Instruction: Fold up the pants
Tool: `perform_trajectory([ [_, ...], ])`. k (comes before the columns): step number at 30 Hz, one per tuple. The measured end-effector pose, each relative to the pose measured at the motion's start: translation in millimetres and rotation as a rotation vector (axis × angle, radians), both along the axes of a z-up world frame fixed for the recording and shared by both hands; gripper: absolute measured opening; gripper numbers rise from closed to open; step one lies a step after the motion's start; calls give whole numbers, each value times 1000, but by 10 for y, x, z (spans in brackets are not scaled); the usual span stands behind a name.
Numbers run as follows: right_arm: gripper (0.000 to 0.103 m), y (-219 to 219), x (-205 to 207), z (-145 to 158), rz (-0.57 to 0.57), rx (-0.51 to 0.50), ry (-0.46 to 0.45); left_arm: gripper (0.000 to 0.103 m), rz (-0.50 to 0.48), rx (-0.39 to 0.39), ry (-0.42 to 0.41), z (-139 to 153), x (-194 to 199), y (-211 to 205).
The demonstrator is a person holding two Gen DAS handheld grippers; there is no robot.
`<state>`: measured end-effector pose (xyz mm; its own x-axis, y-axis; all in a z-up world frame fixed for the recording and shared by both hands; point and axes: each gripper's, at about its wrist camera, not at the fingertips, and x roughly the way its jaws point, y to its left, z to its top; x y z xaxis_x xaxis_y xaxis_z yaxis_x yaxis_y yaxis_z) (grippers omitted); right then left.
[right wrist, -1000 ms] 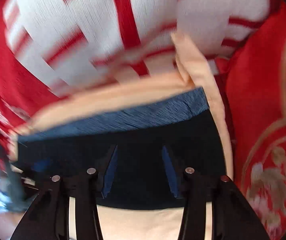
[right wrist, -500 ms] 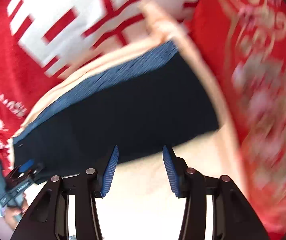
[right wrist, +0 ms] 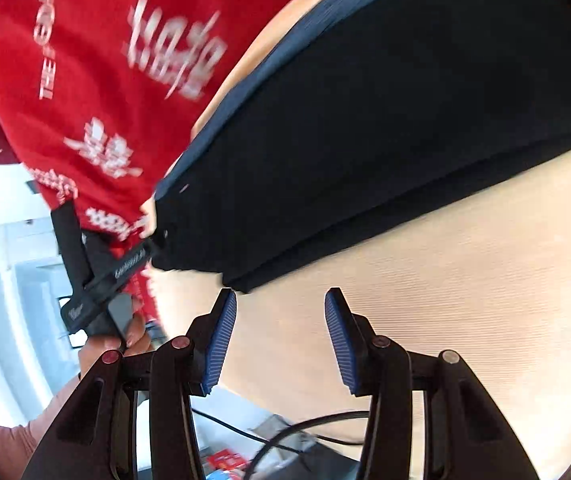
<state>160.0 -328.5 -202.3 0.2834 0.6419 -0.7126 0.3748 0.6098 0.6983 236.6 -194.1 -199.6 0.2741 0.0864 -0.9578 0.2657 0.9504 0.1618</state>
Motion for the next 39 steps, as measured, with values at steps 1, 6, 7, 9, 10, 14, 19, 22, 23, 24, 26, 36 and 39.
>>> perform_trajectory([
  [1,50,120,70,-58,-4,8,-9,79,3,17,-11,-27,83,174],
  [6,50,544,309,-333,-56,35,-22,79,42,89,-5,-374,407,898],
  [7,50,574,326,-363,-67,44,-24,84,46,68,6,-399,399,1010],
  [9,50,601,382,-417,-82,68,-27,99,53,31,-9,-434,384,1163],
  [10,50,611,424,-458,-89,81,-18,103,49,17,-11,-475,411,1238],
  [14,8,590,602,-387,-85,19,35,103,44,-78,43,-503,496,1443],
  [19,8,768,421,-114,-24,-116,-9,103,-108,-33,41,-525,321,1501],
  [22,8,788,270,-404,-73,-103,56,103,-98,-56,31,-547,278,1568],
  [23,8,773,239,-422,-108,-74,48,103,-91,-57,29,-547,274,1591],
  [24,9,763,232,-409,-115,-61,50,103,-84,-52,26,-542,264,1601],
  [26,16,761,227,-315,-86,-88,75,103,-65,-28,32,-533,287,1630],
  [36,31,45,392,338,-4,-455,-29,103,-176,-228,86,-315,-281,473],
  [39,27,-60,423,107,57,-541,21,103,-213,-188,109,-525,-510,-5],
])
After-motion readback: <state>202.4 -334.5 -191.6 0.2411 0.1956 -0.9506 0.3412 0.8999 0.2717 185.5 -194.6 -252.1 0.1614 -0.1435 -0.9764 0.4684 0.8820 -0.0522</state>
